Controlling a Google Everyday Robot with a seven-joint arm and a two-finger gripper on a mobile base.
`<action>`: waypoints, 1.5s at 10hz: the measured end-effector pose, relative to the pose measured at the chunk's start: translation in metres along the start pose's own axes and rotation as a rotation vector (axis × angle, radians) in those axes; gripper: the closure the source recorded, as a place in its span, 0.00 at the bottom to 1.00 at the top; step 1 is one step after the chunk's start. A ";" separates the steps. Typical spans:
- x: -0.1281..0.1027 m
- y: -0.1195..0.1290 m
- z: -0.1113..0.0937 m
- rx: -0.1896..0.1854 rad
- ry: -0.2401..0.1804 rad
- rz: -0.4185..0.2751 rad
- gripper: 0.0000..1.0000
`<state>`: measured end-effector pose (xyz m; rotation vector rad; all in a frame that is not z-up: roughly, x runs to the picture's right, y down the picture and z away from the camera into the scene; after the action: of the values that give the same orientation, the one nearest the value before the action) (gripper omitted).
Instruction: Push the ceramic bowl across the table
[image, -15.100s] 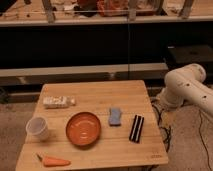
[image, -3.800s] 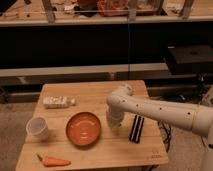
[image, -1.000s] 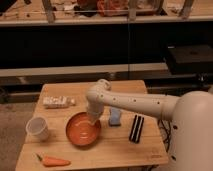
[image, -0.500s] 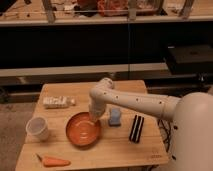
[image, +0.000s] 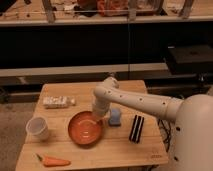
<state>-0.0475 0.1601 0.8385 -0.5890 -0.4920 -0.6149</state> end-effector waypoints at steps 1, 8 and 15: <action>0.005 0.004 -0.001 0.001 -0.005 0.009 1.00; 0.035 0.017 -0.006 -0.006 -0.032 0.067 1.00; 0.033 0.015 -0.005 -0.006 -0.033 0.062 1.00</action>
<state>-0.0131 0.1543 0.8492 -0.6186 -0.5016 -0.5486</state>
